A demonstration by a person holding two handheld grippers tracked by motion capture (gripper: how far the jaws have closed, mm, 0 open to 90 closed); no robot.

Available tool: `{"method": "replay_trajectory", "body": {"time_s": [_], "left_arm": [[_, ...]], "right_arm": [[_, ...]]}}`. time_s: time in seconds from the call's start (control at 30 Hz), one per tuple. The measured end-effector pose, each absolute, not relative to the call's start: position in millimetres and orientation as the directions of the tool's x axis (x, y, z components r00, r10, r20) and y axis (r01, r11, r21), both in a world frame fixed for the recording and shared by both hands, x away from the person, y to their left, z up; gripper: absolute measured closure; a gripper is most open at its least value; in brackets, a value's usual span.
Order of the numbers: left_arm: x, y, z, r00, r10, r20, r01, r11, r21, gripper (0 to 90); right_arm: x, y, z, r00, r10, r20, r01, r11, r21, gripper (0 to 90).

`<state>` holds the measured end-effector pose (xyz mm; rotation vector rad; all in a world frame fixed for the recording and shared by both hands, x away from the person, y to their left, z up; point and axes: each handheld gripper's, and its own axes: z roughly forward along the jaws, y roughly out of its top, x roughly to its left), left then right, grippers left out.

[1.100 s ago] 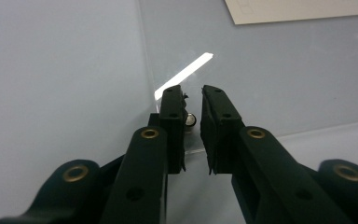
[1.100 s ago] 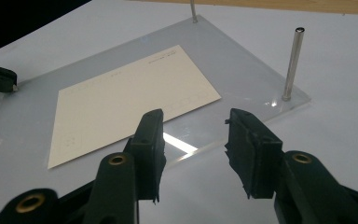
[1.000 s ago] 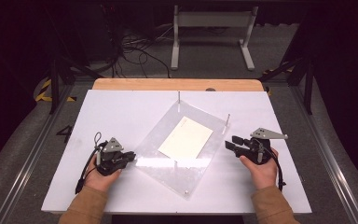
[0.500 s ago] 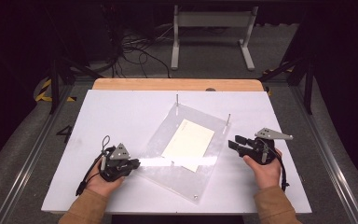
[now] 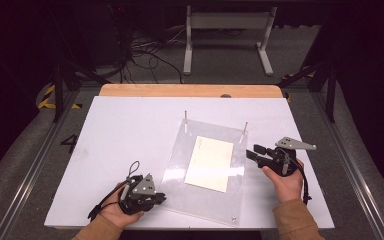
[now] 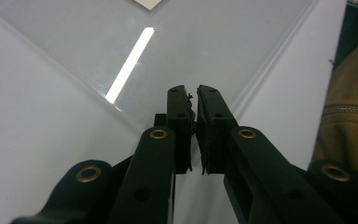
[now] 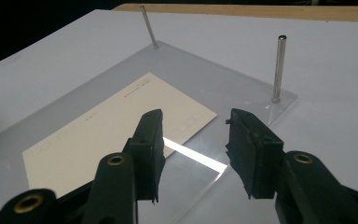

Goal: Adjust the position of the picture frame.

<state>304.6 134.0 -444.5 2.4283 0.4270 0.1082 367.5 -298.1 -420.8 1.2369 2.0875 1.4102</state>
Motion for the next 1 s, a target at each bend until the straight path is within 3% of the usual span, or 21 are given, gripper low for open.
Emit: {"method": "replay_trajectory", "body": {"time_s": [0.33,0.4,0.6,0.73,0.9,1.0], "left_arm": [[300,127,-450,0.965,0.248,-0.085,0.241,-0.713,0.659,83.0],[303,132,-452,0.954,0.278,-0.112,0.277,-0.673,0.686,70.3],[311,159,-444,0.929,0.312,-0.196,0.337,-0.505,0.795,55.1],[315,174,-444,0.894,0.392,-0.218,0.383,-0.416,0.825,50.0],[320,188,-447,0.856,0.462,-0.230,0.419,-0.362,0.833,46.9],[322,199,-449,0.817,0.525,-0.237,0.450,-0.325,0.832,46.8]], "right_arm": [[375,-294,-418,-0.571,0.801,0.180,0.475,0.144,0.868,55.5],[379,-291,-416,-0.567,0.804,0.180,0.482,0.147,0.864,56.0],[402,-281,-408,-0.539,0.837,0.095,0.491,0.220,0.843,56.6],[426,-278,-410,-0.481,0.877,0.007,0.509,0.273,0.816,55.9],[448,-278,-419,-0.443,0.896,0.019,0.545,0.253,0.799,58.9],[464,-277,-426,-0.440,0.898,0.020,0.571,0.262,0.778,65.1]]}}
